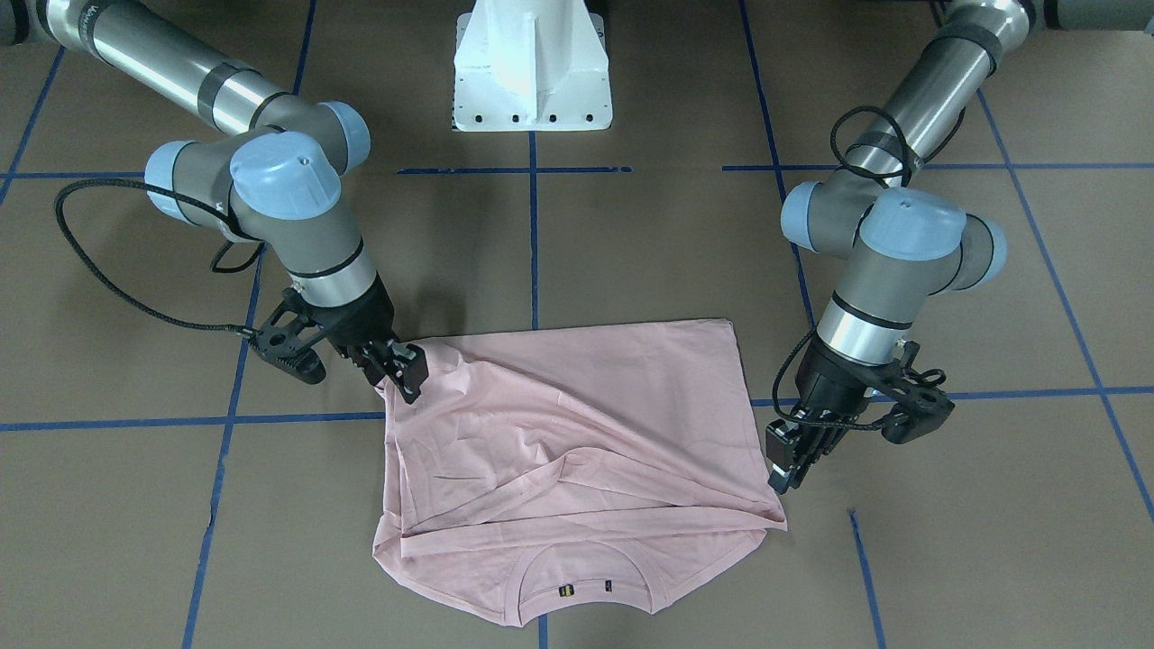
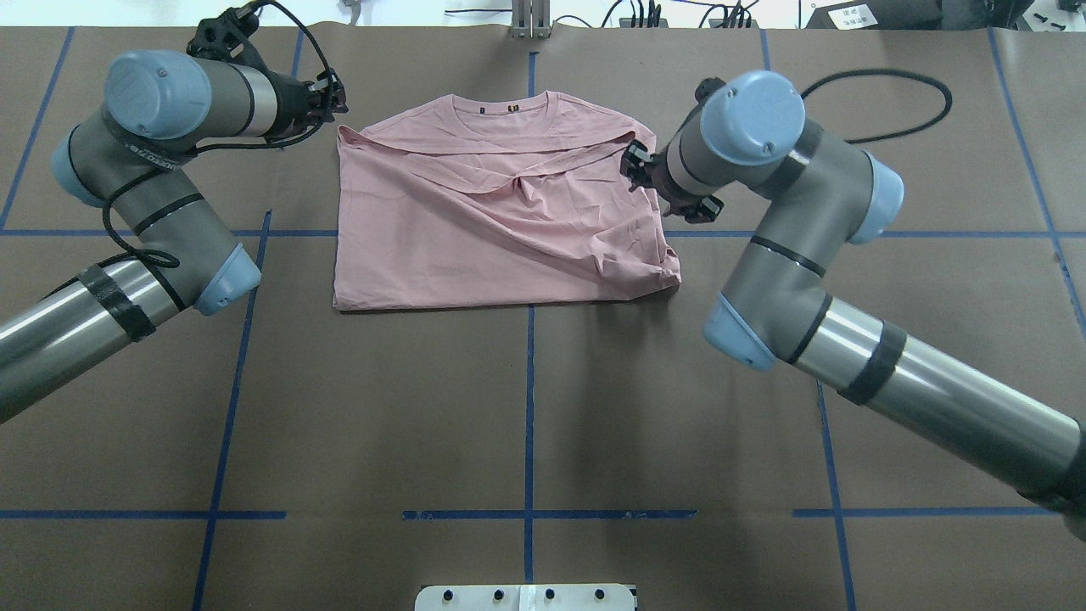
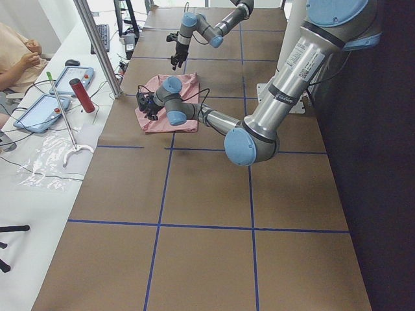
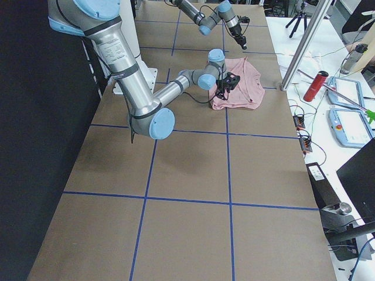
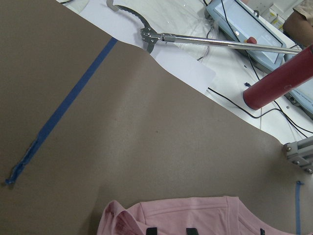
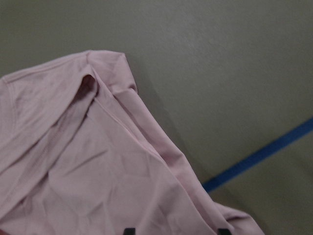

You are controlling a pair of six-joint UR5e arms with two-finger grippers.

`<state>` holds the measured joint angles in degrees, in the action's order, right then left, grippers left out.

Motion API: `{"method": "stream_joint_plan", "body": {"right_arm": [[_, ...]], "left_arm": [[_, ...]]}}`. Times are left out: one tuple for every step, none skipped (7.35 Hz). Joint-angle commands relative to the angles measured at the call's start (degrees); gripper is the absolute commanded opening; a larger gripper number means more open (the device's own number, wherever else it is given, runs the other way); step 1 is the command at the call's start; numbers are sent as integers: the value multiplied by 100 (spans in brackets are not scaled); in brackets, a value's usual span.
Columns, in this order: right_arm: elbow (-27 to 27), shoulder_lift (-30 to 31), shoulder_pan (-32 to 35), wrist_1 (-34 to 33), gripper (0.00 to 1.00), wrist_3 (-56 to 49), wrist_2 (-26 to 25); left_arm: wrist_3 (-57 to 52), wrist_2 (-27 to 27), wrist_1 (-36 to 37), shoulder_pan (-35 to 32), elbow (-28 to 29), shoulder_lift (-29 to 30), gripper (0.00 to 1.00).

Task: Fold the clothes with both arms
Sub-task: 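Lower the right gripper to grasp the folded shirt's side edge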

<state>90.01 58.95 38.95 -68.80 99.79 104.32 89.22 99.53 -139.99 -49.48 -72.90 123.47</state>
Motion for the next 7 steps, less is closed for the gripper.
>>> {"method": "stream_joint_plan", "body": {"right_arm": [[456, 389, -282, -37, 73, 408, -17], [439, 502, -335, -37, 73, 410, -34], [395, 486, -387, -37, 73, 418, -43], [325, 469, -397, -37, 73, 410, -148], [246, 434, -397, -20, 73, 410, -375], [97, 364, -405, 6, 72, 392, -412], [70, 346, -397, 7, 55, 418, -412]], "left_arm": [[17, 40, -19, 8, -22, -34, 32], [-9, 40, -19, 8, -22, -34, 32], [-27, 40, -19, 8, -5, -43, 32], [-27, 40, -19, 8, -14, -43, 31], [-27, 40, -10, 8, -14, -43, 31], [-36, 31, -2, 8, -14, -43, 31], [-27, 40, -2, 8, -14, -34, 32]]}}
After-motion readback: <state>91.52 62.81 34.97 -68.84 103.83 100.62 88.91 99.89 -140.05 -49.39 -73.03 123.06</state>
